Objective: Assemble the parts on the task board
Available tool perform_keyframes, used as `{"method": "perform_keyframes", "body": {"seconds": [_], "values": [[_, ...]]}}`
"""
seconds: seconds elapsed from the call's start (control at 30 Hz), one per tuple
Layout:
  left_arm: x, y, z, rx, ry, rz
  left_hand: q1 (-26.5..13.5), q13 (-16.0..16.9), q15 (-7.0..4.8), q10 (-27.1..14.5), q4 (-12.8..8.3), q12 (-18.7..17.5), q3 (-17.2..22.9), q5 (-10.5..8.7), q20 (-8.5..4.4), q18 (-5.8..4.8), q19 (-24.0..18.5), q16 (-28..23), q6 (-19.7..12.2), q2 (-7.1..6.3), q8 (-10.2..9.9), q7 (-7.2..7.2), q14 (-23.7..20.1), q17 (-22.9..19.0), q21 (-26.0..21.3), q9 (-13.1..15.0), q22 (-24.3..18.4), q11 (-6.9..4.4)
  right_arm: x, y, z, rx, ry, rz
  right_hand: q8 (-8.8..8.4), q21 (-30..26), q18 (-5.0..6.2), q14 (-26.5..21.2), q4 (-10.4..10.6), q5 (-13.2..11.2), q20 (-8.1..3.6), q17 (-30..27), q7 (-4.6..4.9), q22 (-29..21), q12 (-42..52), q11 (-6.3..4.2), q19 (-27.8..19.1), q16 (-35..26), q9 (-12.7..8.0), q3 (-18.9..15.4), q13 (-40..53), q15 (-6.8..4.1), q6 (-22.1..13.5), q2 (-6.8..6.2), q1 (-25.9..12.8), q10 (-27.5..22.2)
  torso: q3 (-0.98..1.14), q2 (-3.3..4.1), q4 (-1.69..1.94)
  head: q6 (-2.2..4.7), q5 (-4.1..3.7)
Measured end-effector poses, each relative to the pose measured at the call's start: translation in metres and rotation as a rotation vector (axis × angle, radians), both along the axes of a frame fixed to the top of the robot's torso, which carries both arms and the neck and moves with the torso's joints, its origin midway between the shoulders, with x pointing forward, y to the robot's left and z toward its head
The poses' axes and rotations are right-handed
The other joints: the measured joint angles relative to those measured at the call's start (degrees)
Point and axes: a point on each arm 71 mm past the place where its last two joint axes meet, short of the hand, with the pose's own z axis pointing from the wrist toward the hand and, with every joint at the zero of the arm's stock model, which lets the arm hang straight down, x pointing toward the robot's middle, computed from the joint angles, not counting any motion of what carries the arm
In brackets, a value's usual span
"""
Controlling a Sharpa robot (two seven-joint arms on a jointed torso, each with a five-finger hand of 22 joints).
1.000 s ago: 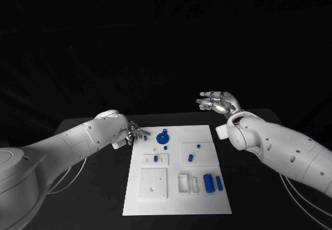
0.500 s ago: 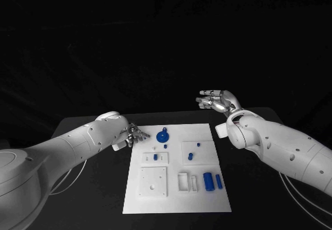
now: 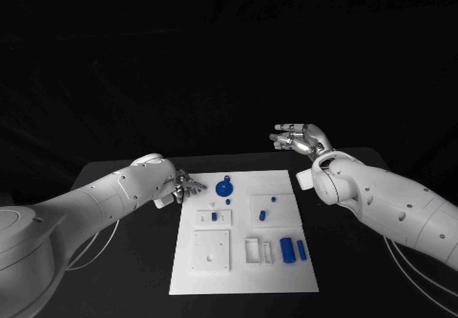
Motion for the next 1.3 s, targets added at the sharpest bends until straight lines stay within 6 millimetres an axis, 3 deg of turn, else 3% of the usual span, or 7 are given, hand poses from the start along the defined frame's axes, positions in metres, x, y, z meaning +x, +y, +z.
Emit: {"method": "perform_keyframes", "body": {"seconds": [0.8, 1.0, 1.3], "values": [[0.0021, 0.0045, 0.0013, -0.028, -0.009, 0.035, 0.0, 0.0, 0.00, -0.2, -0.5, 0.0, -0.1, 0.00, 0.00, -0.01, 0.0, 0.0, 0.0, 0.01, 0.0, 0.00, 0.0, -0.1, 0.0, -0.9, 0.0, 0.18, 0.0004, 0.0024, -0.0005, 0.002, 0.003, 0.002, 0.00, 0.0, 0.00, 0.0, 0.2, 0.0, 0.00, 0.0, 0.00, 0.0, 0.0, 0.00, 0.0, 0.0, 0.0, -0.2, 0.0, 0.00, 0.0, 0.00, 0.0, 0.0, 0.06, 0.09, -0.01, 0.16, -0.11], [0.0026, 0.0048, 0.0017, -0.031, -0.015, 0.039, 0.9, 0.0, 0.00, -0.4, -1.3, 0.0, 0.3, 0.00, 0.00, 0.00, 0.0, 0.0, 0.0, 0.92, 0.0, -0.01, 0.0, -0.2, 0.0, -0.9, 0.0, 0.01, 0.0004, 0.0029, -0.0005, 0.002, 0.003, 0.003, 0.00, 0.0, 0.00, 0.0, 0.2, 0.0, 0.00, 0.0, 0.00, 0.0, 0.0, 0.00, 0.0, 0.0, 0.0, -0.2, 0.0, 0.00, 0.0, 0.00, 0.0, 0.0, 0.05, 0.09, 0.03, 0.18, -0.34], [0.0031, 0.0032, 0.0027, -0.037, -0.023, 0.040, 1.8, -0.1, 0.00, -0.4, -1.4, 0.0, 0.5, 0.00, 0.00, 0.00, 0.0, 0.0, 0.0, 0.75, 0.0, 0.00, 0.0, -0.2, 0.0, -1.4, 0.0, 0.01, 0.0004, 0.0033, -0.0006, 0.003, 0.004, 0.003, 0.00, 0.0, 0.00, 0.0, 0.2, 0.0, 0.00, 0.0, 0.00, 0.0, 0.0, 0.00, 0.0, 0.0, 0.0, -0.2, 0.0, 0.00, 0.0, 0.00, 0.0, 0.0, 0.07, 0.10, 0.02, 0.17, -0.38]]}}
